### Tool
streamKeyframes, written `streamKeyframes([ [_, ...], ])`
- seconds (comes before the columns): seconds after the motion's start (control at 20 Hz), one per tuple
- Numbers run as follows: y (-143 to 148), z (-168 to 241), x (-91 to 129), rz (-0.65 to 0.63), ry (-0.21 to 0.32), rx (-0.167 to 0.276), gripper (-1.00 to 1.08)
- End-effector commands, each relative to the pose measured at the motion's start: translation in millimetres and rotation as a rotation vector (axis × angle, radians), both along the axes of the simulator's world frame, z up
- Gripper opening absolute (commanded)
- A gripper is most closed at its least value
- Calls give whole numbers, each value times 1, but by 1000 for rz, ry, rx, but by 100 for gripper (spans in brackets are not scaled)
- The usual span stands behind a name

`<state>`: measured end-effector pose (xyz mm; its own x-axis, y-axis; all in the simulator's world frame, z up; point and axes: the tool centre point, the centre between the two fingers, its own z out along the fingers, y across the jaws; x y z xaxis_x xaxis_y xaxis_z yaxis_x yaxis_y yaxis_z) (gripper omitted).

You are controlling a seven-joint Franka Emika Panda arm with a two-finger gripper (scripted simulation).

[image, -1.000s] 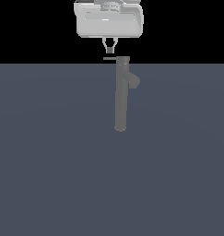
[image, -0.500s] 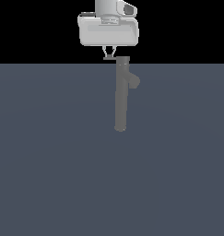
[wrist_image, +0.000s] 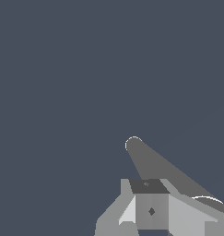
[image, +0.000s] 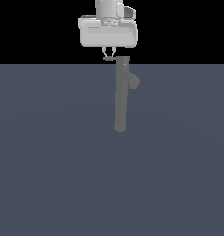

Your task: Turn on the faucet by rotating a designated handle.

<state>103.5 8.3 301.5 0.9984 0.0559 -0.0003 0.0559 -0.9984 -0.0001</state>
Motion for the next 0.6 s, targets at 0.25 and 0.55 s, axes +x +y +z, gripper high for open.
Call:
streamKeyframes([
  [0.25,4,0,-15,0,0,0,-100],
  [0.55,8,-1,-31,0,0,0,-100],
])
